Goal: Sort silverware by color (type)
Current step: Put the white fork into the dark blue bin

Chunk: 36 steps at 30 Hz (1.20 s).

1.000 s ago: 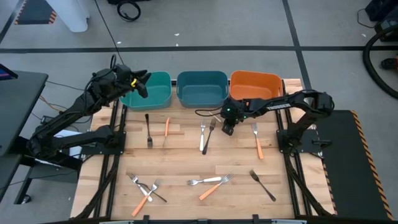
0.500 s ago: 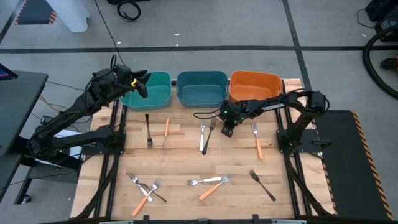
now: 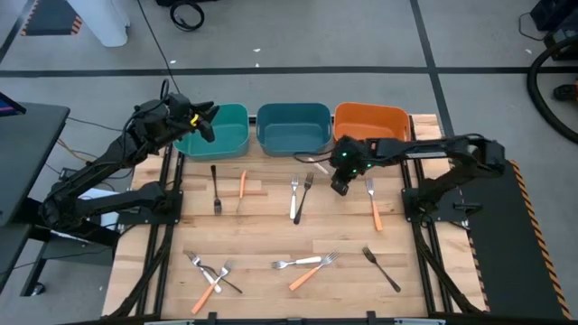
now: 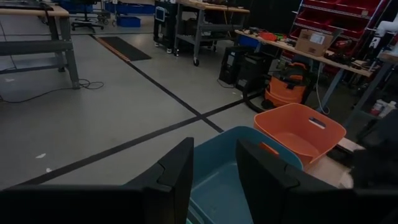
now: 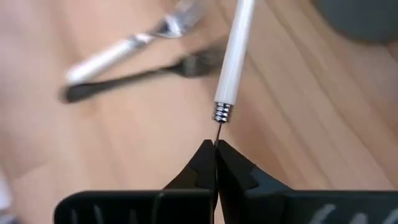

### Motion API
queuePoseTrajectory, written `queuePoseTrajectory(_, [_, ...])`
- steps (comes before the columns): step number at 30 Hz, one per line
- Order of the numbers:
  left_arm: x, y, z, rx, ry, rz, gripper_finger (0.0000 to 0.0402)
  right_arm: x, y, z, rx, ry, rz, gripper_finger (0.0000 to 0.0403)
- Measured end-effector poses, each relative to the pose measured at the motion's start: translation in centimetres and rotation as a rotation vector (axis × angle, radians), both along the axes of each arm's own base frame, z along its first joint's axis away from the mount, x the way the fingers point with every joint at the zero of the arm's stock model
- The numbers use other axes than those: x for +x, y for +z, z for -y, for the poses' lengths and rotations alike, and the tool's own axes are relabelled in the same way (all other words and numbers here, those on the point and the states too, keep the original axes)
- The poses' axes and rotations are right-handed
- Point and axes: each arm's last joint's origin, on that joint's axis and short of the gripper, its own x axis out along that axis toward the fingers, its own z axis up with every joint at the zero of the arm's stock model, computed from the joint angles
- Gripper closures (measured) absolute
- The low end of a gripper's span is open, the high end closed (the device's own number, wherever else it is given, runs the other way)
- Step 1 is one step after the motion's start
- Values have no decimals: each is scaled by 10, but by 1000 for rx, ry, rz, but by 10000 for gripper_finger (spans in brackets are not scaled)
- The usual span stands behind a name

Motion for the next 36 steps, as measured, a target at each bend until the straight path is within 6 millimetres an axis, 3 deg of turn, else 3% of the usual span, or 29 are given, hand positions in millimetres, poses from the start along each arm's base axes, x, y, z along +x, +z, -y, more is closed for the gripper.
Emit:
queuePoseTrajectory(5, [0,0,0,0,0,1,271,-13,39,-2,-114,-8,197,398])
queuePoseTrajectory(11, [0,0,0,0,0,2,271,-5,70,35,-390,-204,503,398])
queuePoseTrajectory(17, [0,0,0,-1,1,5,271,12,57,83,-489,-329,634,398])
queuePoseTrajectory(20, [0,0,0,-1,0,4,271,20,45,97,-542,-283,650,398])
queuePoseTrajectory(27, [0,0,0,0,0,2,271,38,25,112,-495,-121,507,394])
queuePoseTrajectory(36, [0,0,0,1,0,1,271,48,41,120,-560,-83,460,359])
